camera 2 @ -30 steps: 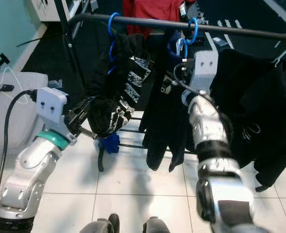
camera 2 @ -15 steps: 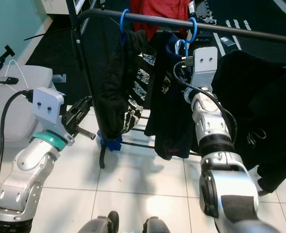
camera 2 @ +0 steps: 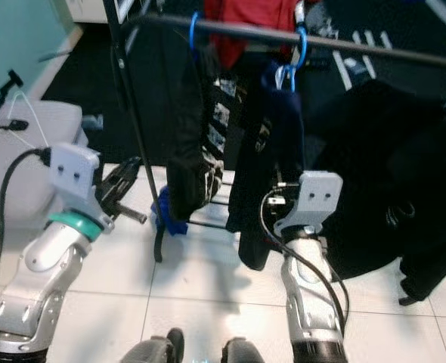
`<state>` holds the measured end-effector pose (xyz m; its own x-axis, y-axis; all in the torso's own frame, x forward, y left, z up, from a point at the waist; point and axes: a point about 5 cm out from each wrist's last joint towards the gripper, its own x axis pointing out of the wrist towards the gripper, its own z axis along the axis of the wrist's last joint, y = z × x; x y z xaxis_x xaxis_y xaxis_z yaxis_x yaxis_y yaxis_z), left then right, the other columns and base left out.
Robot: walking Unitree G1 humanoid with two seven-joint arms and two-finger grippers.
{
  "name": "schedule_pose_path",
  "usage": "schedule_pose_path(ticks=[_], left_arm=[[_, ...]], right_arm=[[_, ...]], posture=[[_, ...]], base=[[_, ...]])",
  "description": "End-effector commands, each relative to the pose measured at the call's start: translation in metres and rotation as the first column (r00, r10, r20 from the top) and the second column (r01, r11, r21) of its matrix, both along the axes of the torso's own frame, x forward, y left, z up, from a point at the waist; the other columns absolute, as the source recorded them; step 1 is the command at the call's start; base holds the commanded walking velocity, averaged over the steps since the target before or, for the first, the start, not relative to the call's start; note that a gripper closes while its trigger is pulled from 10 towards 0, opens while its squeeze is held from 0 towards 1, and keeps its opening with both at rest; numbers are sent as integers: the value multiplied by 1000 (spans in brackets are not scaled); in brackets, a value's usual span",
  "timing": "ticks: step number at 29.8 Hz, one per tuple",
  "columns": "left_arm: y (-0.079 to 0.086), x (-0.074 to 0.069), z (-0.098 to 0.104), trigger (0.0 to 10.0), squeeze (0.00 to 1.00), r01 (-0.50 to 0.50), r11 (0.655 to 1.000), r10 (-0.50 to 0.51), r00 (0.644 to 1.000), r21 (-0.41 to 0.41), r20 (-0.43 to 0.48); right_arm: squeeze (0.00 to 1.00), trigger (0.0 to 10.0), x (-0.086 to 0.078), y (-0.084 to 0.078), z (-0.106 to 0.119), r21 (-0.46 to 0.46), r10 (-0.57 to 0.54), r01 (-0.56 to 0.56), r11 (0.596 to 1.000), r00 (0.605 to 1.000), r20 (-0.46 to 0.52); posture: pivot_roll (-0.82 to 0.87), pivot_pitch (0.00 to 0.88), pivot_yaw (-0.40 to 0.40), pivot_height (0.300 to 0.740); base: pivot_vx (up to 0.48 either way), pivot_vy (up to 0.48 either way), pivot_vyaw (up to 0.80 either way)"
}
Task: Hang hanger
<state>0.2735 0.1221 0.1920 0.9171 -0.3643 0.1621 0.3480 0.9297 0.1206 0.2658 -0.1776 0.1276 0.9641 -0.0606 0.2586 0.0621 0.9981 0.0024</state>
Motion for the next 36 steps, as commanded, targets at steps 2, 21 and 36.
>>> schedule_pose_path(ticks=[2, 21, 36], left_arm=[[0, -2, -12, 10000, 0, 10, 1000, -10, 999, 17, -35], [49, -52, -223, 10000, 0, -104, 934, 311, 705, 342, -637], [62, -83, -259, 10000, 0, -91, 921, 355, 598, 379, -719]], right_arm=[[0, 10000, -11, -2, -25, -18, -16, 14, 1000, 997, -81], [0, 10000, -40, -9, -154, 10, 26, -25, 1000, 774, -633], [0, 10000, -85, -12, -202, 55, 58, -21, 998, 532, -845]], posture=[[-86, 114, 72, 740], [-117, 64, 41, 740], [-87, 37, 32, 740]], base=[[0, 0, 0], [0, 0, 0], [0, 0, 0]])
